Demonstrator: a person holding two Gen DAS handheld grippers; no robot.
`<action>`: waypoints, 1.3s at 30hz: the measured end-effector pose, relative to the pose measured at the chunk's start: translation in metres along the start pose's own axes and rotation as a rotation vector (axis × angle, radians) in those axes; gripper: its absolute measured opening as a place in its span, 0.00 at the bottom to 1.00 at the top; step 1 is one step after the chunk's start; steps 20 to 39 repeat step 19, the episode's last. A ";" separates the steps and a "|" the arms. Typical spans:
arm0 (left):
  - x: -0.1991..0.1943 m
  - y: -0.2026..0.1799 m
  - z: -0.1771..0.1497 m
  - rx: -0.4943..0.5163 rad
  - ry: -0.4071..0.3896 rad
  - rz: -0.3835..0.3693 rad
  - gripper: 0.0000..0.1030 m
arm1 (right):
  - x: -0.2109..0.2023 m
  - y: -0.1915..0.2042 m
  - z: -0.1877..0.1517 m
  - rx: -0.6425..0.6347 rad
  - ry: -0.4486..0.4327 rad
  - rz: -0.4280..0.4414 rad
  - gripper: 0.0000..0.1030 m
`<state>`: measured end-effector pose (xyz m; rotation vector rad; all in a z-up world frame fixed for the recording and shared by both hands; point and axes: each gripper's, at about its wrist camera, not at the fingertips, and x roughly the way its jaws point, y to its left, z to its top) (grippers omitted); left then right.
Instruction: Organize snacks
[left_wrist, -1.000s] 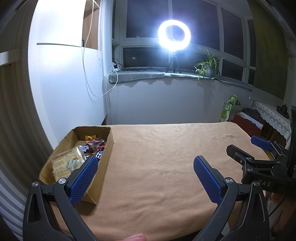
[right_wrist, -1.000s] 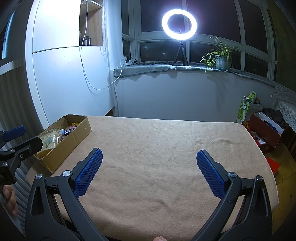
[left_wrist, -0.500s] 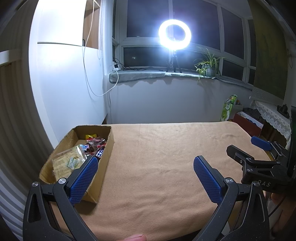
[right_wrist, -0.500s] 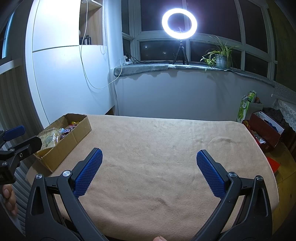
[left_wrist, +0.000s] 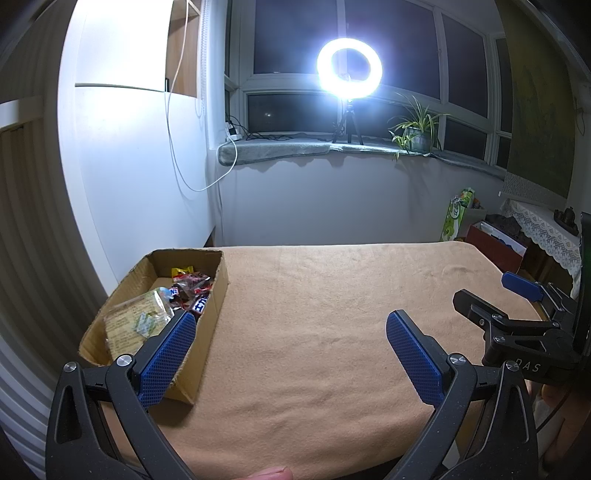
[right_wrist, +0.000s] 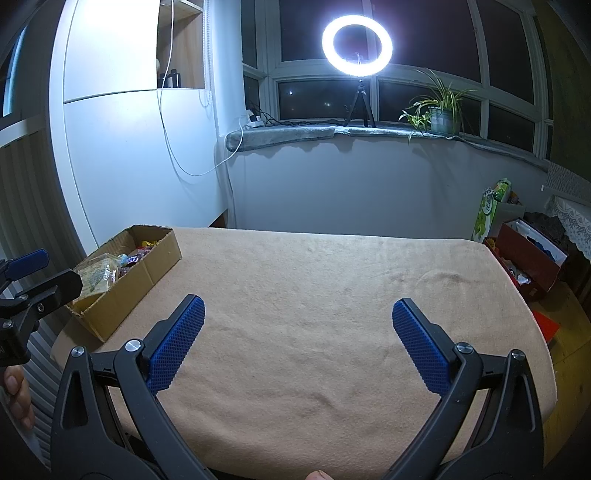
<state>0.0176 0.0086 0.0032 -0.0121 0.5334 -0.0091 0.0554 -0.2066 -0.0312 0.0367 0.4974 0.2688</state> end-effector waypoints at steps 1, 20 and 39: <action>0.000 0.000 0.000 -0.001 0.000 0.000 1.00 | 0.000 0.000 0.000 0.000 0.000 -0.001 1.00; -0.001 0.004 -0.007 -0.002 -0.024 -0.007 1.00 | 0.002 -0.001 -0.009 0.002 0.012 -0.004 1.00; -0.001 0.004 -0.007 -0.002 -0.024 -0.007 1.00 | 0.002 -0.001 -0.009 0.002 0.012 -0.004 1.00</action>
